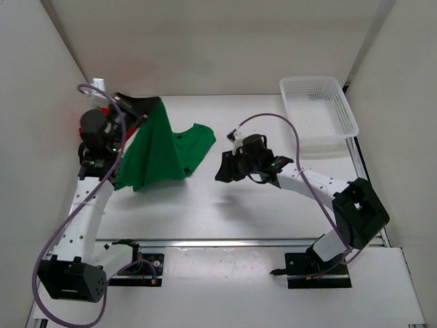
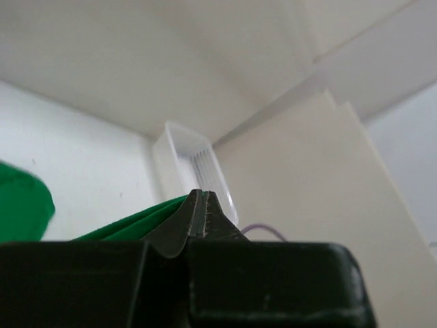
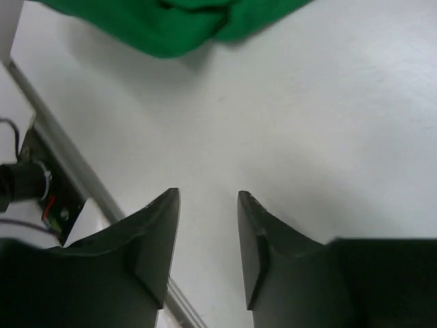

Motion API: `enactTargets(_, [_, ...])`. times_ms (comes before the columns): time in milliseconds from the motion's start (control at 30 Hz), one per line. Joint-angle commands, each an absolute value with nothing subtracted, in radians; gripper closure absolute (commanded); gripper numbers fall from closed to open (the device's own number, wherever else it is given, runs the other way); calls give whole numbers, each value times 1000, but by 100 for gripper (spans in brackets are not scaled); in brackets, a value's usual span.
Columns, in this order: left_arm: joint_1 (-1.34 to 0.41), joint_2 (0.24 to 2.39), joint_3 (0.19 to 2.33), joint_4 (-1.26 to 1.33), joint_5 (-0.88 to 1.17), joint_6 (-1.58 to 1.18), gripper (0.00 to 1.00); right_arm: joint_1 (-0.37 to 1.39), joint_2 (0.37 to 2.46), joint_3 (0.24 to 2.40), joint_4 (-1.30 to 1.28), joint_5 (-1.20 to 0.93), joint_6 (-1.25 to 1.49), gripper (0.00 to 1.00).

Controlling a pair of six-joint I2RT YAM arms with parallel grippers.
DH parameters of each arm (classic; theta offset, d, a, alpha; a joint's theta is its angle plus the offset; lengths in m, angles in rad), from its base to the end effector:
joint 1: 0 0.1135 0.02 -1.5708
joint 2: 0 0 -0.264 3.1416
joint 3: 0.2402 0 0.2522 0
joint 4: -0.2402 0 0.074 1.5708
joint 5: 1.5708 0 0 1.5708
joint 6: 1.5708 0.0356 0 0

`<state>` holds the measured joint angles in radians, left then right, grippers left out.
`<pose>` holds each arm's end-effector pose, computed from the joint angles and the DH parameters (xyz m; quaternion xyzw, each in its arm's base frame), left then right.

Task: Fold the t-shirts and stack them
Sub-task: Flatten out the tshirt

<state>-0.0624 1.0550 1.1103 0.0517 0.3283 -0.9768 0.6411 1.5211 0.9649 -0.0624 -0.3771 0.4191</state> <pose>0.2370 -0.0263 0.4281 -0.1820 0.6452 -0.4592 0.5828 0.2597 0.2102 0.2367 -0.1821 0.8582 0.3714 0.3042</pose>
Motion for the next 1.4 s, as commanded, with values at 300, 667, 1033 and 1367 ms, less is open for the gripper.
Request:
enactTargets(300, [-415,1003,831,152,113,-894,100,764,1316,793,98,-255,316,45])
enactTargets(667, [-13,868,924,75,377,-908,100,453,1878,1119,264,-385,492,40])
enactTargets(1033, [-3,902,870,83,345,-854,100,502,2391,1754,28,-365,578,51])
enactTargets(1367, [54,959,883,106,328,-839,100,495,2049,1551,130,-350,523,100])
